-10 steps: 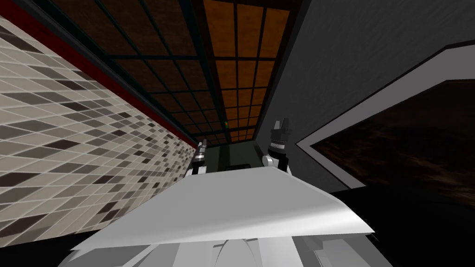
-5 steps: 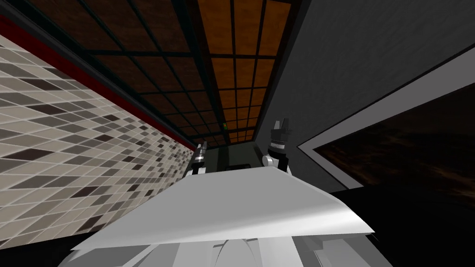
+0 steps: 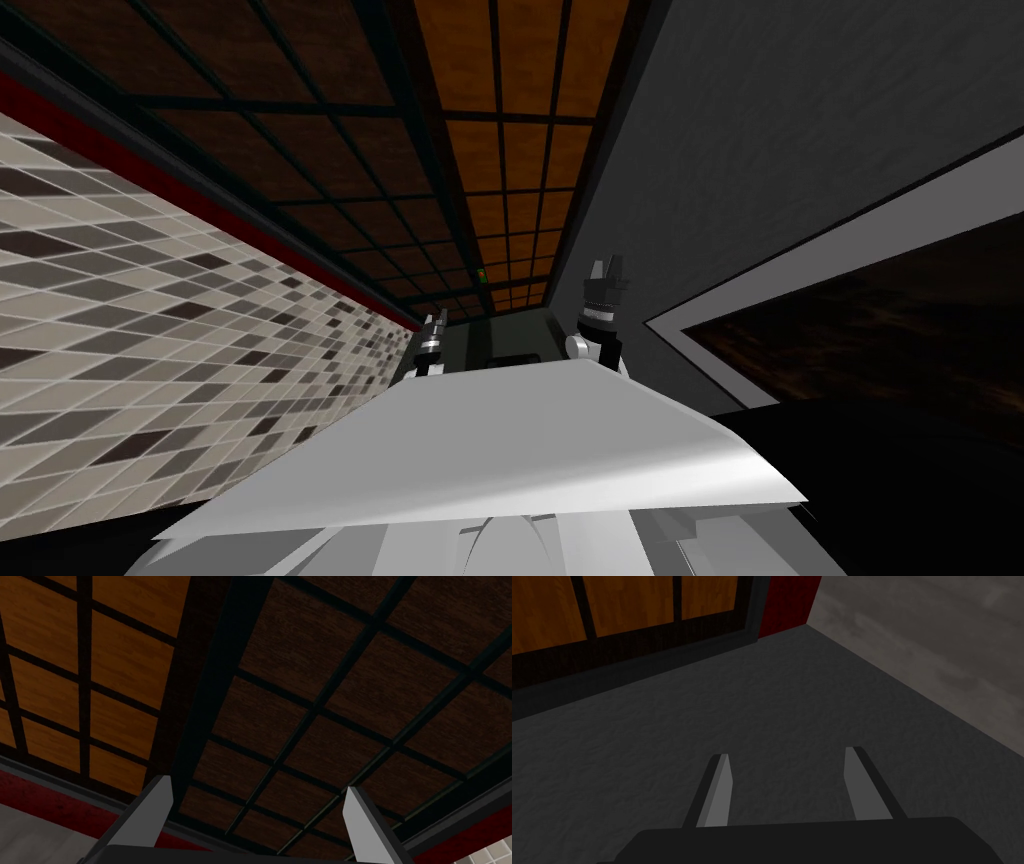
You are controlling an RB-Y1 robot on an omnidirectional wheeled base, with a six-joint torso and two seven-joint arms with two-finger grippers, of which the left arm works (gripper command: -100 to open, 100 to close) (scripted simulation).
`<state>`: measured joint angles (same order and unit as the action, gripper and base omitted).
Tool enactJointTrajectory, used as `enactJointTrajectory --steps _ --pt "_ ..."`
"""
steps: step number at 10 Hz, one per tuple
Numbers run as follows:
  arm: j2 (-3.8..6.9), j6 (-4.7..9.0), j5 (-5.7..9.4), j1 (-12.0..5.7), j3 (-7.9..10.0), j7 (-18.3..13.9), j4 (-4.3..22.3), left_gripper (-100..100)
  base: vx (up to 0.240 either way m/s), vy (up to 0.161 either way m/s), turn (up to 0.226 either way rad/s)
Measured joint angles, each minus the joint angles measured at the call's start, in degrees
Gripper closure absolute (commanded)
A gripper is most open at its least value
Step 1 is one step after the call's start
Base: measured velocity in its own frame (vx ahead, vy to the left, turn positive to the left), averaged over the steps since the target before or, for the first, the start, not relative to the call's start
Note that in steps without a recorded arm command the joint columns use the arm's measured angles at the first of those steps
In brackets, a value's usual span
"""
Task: Pull the door open
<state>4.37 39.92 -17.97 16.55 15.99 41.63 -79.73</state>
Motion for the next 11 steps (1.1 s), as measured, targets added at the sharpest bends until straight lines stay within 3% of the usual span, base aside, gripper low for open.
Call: enactJointTrajectory --steps 11 --pt "-1.33 3.38 -2.71 -2.59 4.52 12.2 11.0 -100 0.103 -0.015 -0.030"
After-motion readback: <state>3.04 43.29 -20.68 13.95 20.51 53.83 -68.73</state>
